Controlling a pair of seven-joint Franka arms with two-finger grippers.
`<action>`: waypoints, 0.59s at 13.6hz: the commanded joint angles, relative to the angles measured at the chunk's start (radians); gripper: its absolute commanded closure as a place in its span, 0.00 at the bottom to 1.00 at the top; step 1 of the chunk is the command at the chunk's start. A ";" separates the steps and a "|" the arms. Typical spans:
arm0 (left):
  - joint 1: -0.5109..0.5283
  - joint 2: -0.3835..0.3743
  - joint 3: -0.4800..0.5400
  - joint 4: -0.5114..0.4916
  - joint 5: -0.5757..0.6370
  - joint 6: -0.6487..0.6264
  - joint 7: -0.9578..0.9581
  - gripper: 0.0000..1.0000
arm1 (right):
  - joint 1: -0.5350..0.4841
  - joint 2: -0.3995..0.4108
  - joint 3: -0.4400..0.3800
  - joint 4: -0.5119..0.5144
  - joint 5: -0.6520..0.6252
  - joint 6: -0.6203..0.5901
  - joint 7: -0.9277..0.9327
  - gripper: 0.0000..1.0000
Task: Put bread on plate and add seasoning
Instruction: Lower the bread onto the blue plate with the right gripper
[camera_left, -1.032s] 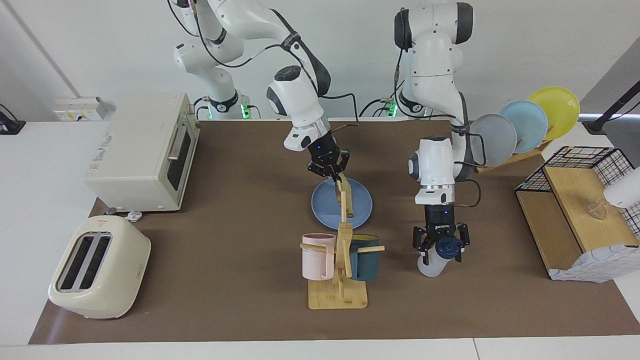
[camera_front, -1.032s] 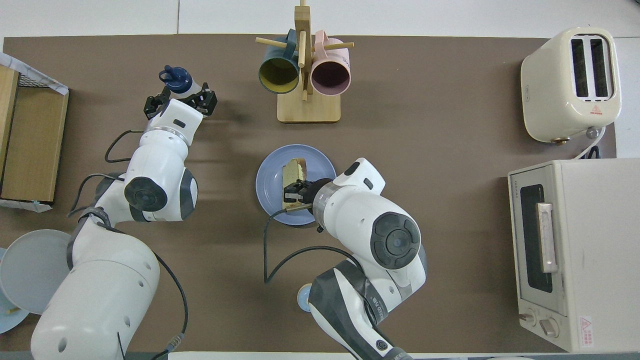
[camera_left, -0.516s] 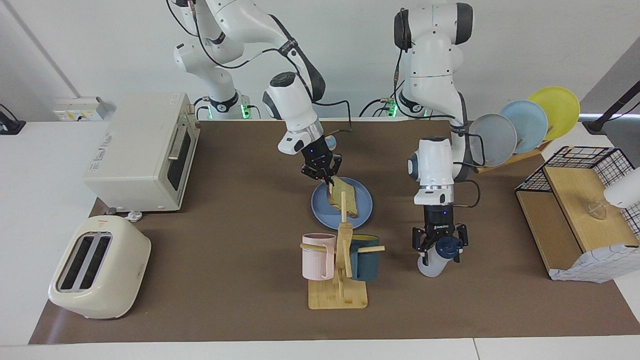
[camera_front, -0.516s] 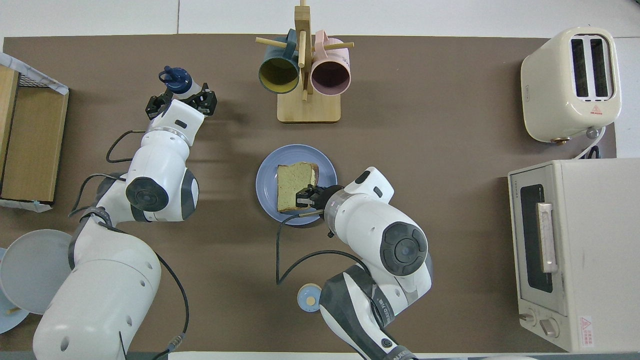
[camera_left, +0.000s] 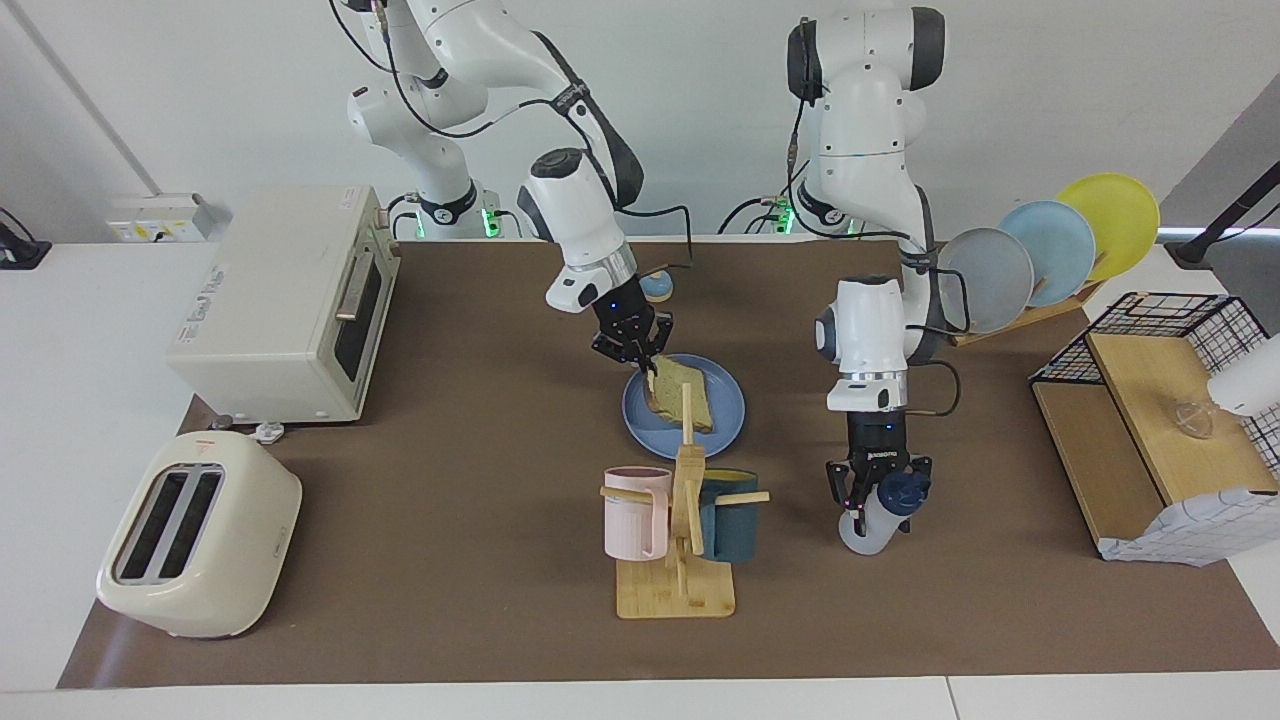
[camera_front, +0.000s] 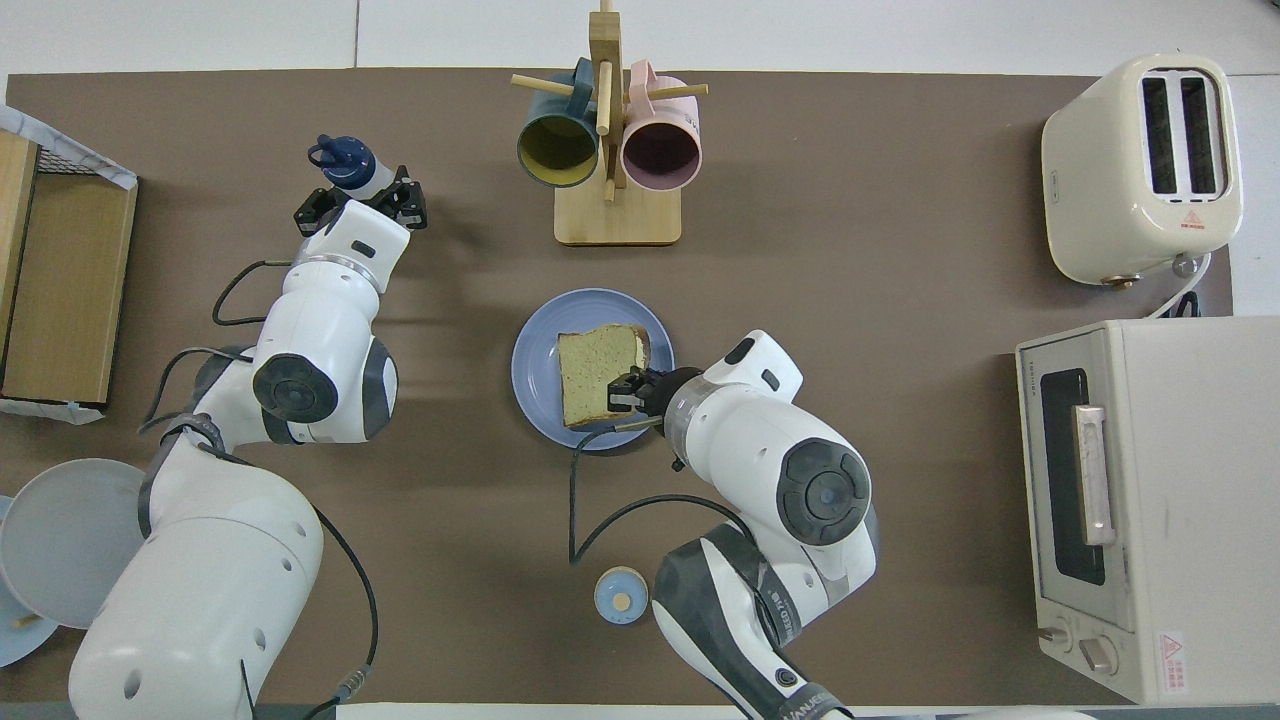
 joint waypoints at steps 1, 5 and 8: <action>0.004 0.012 0.005 0.011 0.002 0.002 0.015 0.56 | -0.031 -0.023 0.009 -0.029 0.020 0.017 -0.050 1.00; 0.006 0.010 0.008 0.025 0.003 0.002 0.013 0.61 | -0.033 -0.026 0.009 -0.040 0.020 0.014 -0.042 0.57; 0.014 -0.002 0.010 0.075 0.003 -0.089 0.013 0.67 | -0.033 -0.026 0.009 -0.040 0.020 0.012 -0.045 0.00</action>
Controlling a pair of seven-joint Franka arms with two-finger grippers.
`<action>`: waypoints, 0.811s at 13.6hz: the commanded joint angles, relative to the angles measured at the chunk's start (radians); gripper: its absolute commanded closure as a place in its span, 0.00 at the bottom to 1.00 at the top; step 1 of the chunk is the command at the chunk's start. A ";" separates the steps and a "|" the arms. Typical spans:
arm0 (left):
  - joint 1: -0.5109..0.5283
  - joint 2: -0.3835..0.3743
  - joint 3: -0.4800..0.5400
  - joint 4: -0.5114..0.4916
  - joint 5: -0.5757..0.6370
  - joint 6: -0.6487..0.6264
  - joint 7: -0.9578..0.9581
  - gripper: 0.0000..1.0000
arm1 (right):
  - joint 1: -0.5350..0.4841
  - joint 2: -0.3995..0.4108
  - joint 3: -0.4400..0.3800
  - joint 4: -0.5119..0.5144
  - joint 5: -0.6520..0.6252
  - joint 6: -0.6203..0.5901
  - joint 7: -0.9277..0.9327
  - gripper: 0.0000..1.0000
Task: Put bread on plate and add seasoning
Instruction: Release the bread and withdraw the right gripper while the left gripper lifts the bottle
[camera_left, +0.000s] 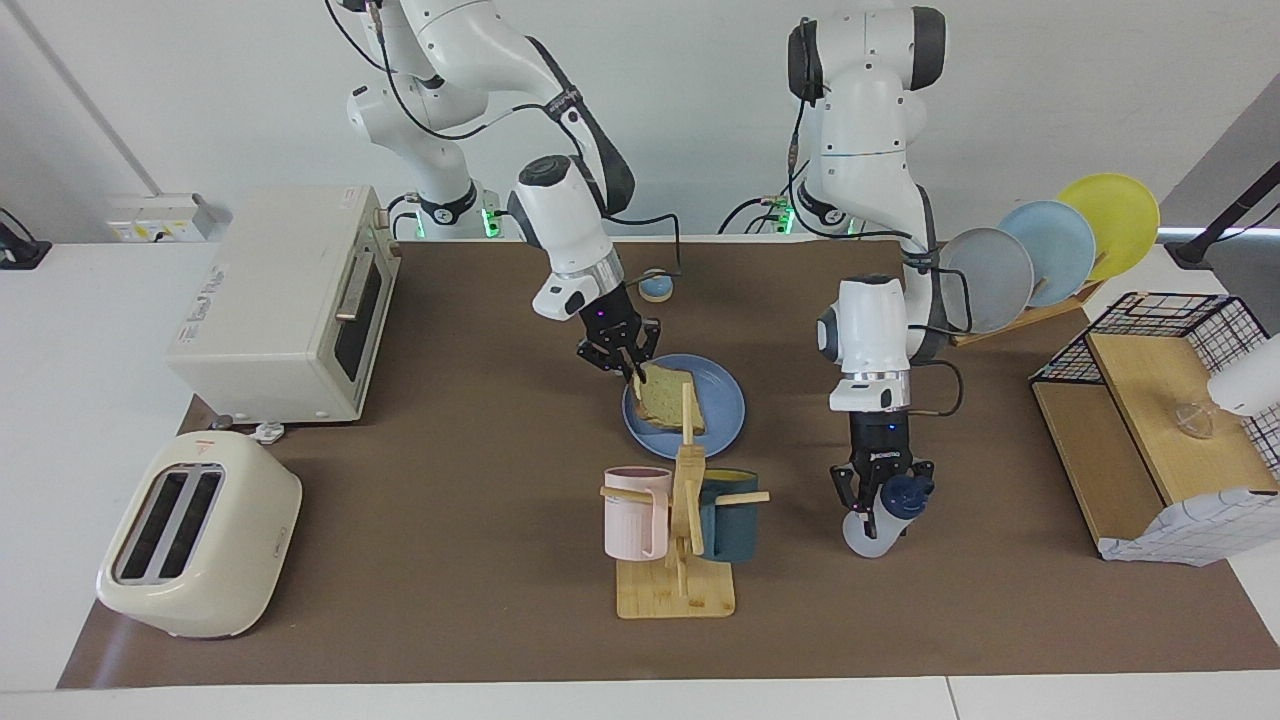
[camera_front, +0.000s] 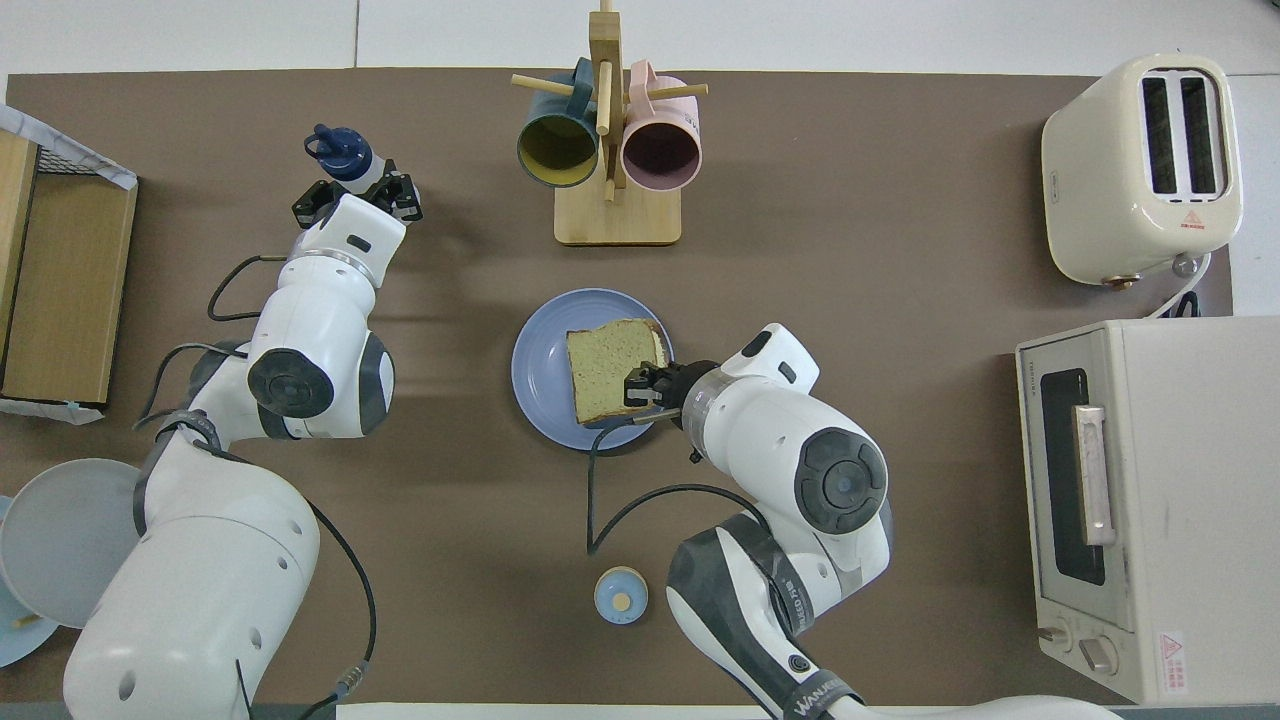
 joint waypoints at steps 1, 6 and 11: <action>0.009 -0.011 0.006 0.068 0.003 -0.109 0.021 0.68 | -0.009 -0.025 0.009 -0.025 0.020 0.009 -0.024 0.00; 0.044 -0.156 0.006 0.103 0.003 -0.373 0.156 0.75 | -0.037 -0.019 0.006 -0.005 0.018 0.001 -0.035 0.00; 0.044 -0.265 0.006 0.152 0.034 -0.667 0.284 0.75 | -0.064 -0.038 0.004 0.143 0.018 -0.165 -0.037 0.00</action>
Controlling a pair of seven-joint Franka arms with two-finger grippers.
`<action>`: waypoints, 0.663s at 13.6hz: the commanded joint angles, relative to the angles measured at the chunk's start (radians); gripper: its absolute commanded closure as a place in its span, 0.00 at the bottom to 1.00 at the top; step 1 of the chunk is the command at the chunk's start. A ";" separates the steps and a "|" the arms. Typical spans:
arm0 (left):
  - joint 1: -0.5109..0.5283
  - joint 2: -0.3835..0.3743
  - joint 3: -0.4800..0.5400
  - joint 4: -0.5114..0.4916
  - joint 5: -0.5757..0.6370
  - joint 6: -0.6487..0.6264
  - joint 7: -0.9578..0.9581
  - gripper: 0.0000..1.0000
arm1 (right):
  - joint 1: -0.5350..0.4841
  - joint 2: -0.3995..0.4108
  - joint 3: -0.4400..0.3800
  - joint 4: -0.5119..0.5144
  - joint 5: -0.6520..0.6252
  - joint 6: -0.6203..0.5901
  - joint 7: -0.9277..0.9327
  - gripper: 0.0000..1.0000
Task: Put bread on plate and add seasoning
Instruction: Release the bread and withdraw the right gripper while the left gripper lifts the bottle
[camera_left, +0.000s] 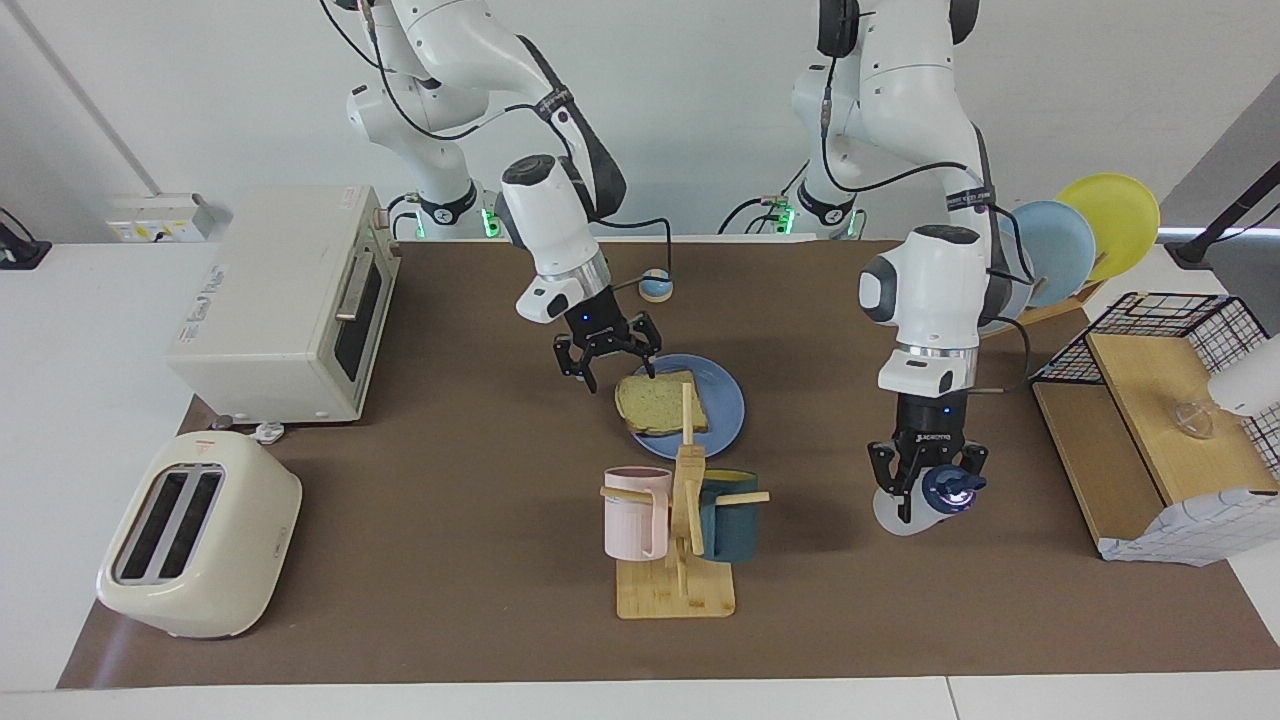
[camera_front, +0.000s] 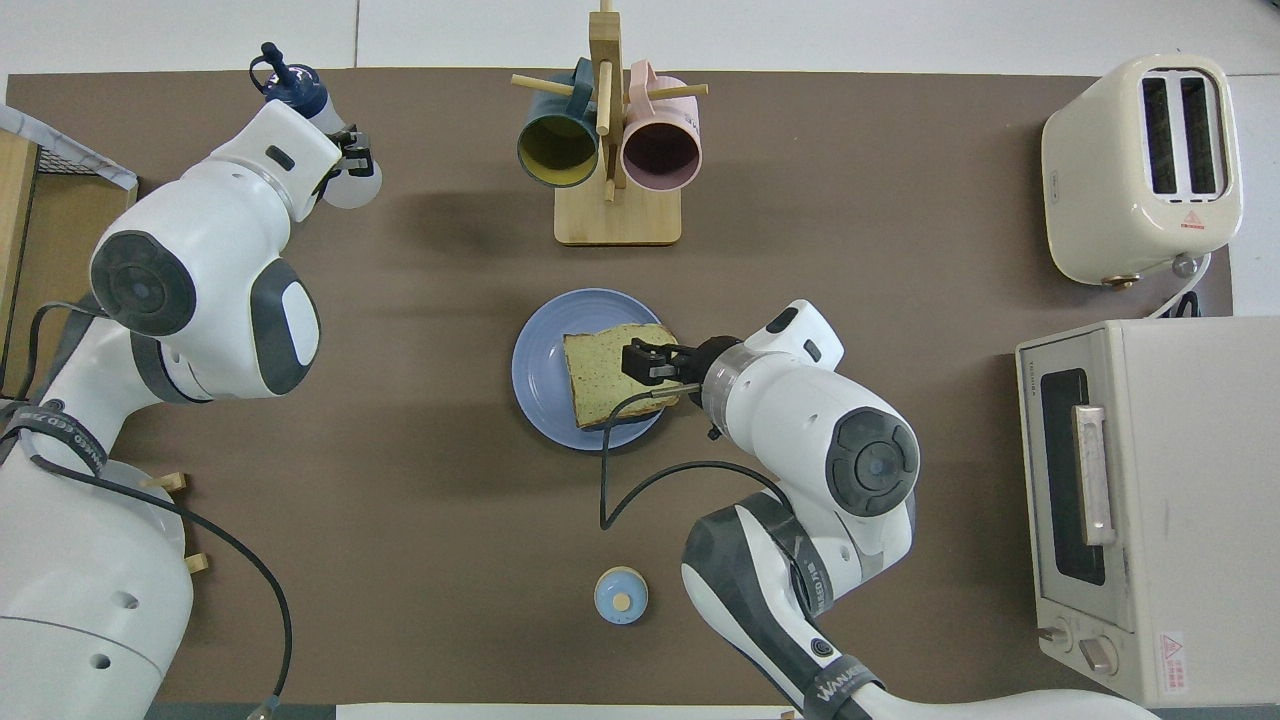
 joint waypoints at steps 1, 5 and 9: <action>0.005 -0.057 -0.003 0.045 0.051 -0.189 0.056 0.75 | -0.043 -0.020 0.005 0.190 0.018 -0.278 -0.030 0.00; 0.002 -0.092 -0.008 0.064 0.077 -0.319 0.099 0.77 | -0.100 -0.023 0.005 0.377 0.018 -0.566 -0.030 0.00; -0.001 -0.127 -0.020 0.070 0.074 -0.434 0.210 0.77 | -0.137 -0.063 -0.001 0.426 0.018 -0.810 -0.030 0.00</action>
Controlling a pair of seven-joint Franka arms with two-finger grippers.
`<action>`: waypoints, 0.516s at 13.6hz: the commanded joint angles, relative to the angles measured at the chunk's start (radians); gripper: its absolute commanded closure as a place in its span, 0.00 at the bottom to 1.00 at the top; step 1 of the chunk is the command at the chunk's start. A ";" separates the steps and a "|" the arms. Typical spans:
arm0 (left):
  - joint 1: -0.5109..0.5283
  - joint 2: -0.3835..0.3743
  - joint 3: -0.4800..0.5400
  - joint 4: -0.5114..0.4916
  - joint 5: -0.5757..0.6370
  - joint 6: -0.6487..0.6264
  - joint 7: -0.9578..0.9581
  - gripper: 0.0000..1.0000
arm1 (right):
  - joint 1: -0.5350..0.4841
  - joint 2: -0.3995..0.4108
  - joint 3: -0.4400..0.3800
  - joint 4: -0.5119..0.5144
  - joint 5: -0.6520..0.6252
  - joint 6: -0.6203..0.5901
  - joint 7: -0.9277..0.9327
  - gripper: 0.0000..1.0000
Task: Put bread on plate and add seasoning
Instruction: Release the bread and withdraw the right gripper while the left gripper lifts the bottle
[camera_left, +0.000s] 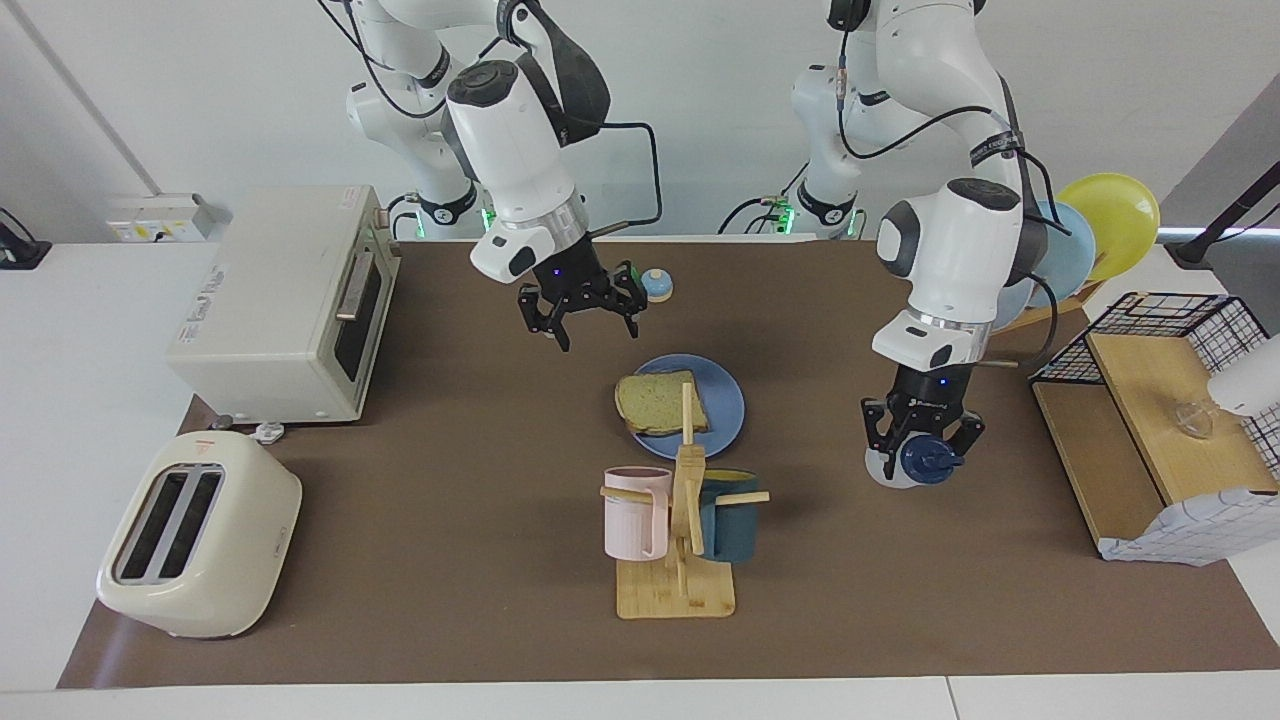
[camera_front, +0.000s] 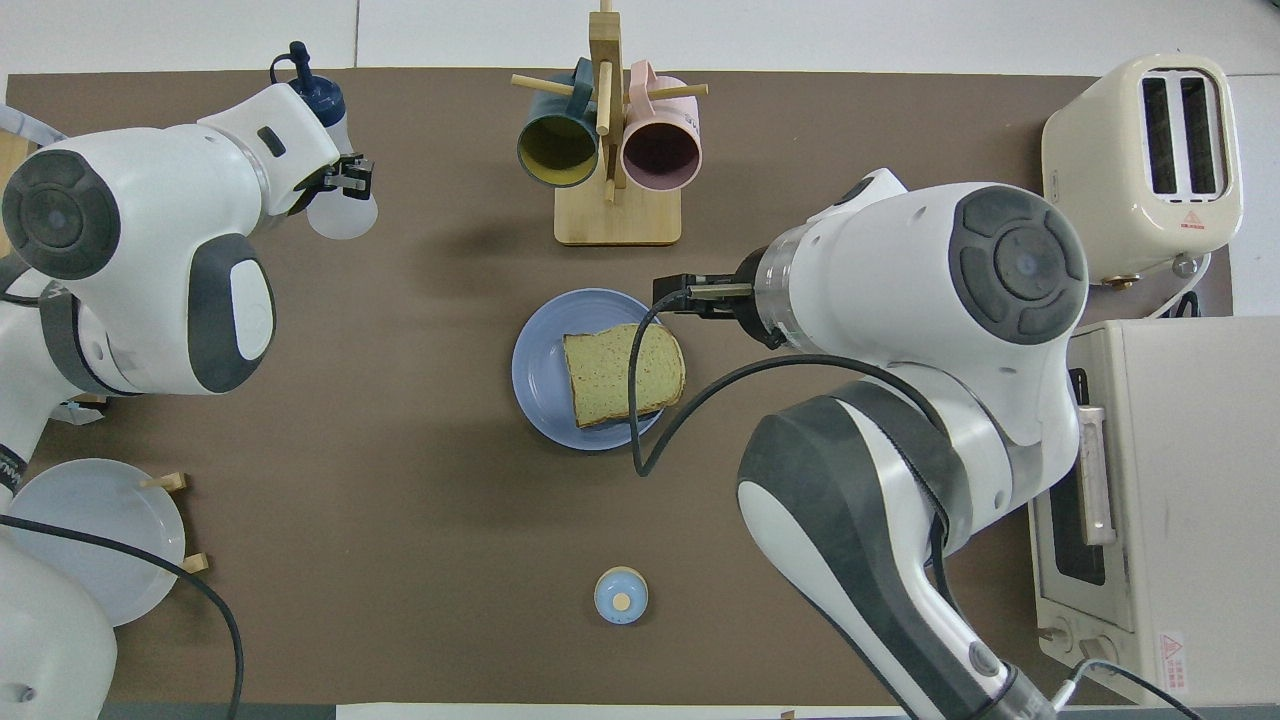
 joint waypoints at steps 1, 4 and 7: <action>-0.001 -0.036 -0.007 0.002 0.010 -0.110 0.079 0.77 | -0.043 -0.044 0.004 0.014 0.018 -0.147 -0.029 0.00; -0.001 -0.080 -0.013 0.002 0.001 -0.214 0.294 0.83 | -0.078 -0.082 0.002 0.009 0.018 -0.293 -0.029 0.00; -0.010 -0.137 -0.021 0.002 -0.002 -0.332 0.429 0.84 | -0.094 -0.108 0.002 0.006 0.005 -0.332 -0.020 0.00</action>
